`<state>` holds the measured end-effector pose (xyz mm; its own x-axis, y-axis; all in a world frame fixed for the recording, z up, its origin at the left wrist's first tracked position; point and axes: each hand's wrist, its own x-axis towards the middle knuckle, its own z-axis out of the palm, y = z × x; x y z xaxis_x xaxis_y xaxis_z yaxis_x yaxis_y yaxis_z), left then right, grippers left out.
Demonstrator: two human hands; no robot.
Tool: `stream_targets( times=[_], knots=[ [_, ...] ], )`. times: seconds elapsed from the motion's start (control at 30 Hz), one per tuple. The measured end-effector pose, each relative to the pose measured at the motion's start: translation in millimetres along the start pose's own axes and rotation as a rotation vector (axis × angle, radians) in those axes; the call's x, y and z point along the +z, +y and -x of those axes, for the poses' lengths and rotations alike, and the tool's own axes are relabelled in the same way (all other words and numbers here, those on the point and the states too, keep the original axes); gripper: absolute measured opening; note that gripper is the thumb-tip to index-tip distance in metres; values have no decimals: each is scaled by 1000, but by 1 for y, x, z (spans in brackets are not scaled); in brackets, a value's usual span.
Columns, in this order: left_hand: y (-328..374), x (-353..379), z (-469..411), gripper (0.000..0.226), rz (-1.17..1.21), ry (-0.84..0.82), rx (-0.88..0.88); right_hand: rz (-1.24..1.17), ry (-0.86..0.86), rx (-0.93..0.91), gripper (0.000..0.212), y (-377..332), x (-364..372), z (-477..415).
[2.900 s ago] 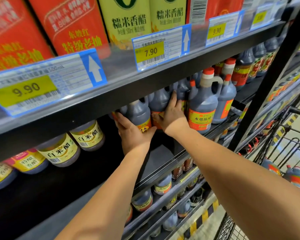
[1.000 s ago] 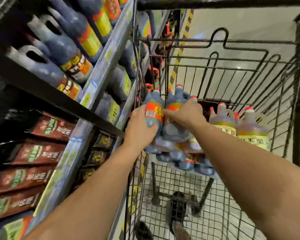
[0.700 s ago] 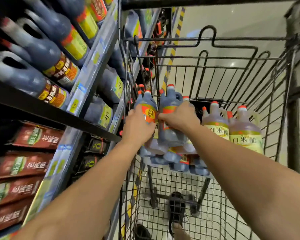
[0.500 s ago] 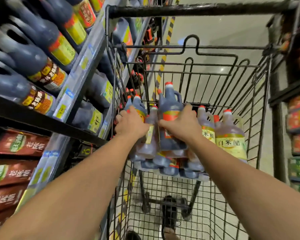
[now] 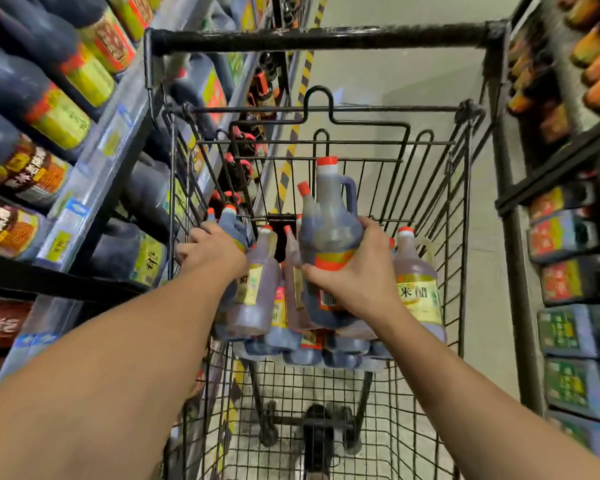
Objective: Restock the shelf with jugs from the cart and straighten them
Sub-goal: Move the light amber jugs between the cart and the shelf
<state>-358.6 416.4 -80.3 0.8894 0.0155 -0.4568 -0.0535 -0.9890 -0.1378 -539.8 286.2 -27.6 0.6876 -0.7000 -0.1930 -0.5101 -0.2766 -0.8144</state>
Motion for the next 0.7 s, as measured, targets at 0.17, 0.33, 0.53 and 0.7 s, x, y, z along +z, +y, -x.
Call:
stream_targets(
  times=[0.17, 0.33, 0.53, 0.7],
  knots=[
    [-6, -4, 10, 113, 129, 6, 57, 9, 21, -33, 104, 1, -5, 10],
    [-19, -9, 35, 105, 326, 61, 145, -1, 51, -50, 107, -4, -16, 20],
    [-46, -13, 69, 96, 698, 162, 269, -25, 88, -101, 97, -22, -34, 39],
    [-80, -32, 111, 105, 908, 282, 344, -45, 113, -192, 86, -48, -46, 66]
  ],
)
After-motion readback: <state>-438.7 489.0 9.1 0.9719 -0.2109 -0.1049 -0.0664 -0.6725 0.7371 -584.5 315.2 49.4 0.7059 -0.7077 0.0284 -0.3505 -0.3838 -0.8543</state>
